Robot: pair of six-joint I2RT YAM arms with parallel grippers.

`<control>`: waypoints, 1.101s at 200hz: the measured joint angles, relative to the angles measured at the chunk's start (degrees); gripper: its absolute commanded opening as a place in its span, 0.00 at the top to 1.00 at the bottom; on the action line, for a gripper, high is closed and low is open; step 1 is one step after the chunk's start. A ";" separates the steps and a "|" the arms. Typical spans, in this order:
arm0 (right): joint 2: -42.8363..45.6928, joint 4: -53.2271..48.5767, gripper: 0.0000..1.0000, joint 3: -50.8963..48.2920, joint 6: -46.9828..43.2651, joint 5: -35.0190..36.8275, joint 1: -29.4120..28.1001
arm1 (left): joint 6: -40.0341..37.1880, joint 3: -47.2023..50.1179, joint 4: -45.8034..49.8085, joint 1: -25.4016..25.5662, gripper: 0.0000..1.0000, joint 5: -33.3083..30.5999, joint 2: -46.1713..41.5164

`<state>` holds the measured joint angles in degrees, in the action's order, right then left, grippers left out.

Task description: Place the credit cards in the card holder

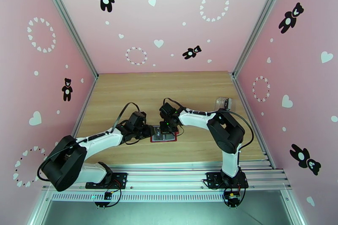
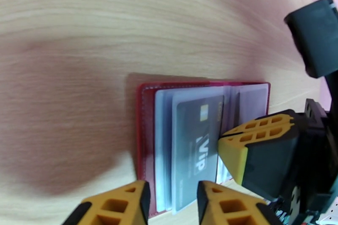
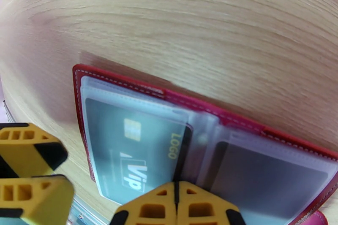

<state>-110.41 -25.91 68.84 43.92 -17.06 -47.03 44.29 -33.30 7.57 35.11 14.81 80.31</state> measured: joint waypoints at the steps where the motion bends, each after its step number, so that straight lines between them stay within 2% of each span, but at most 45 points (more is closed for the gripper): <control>1: 0.02 -0.02 0.98 0.00 -0.02 0.00 0.00 | 0.02 0.00 -0.07 0.02 0.65 0.04 0.04; 128: 0.00 -0.02 0.99 0.00 0.00 0.07 -0.17 | 0.55 -0.20 -3.69 0.35 0.65 2.80 2.32; 220: 0.00 0.00 0.99 0.00 0.00 0.26 -0.24 | 0.46 -0.28 -2.95 0.35 0.65 1.38 3.04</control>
<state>-110.41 -25.91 68.84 43.92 -16.80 -47.27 44.75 -33.58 4.62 35.46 16.19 83.35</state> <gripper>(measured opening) 0.058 0.346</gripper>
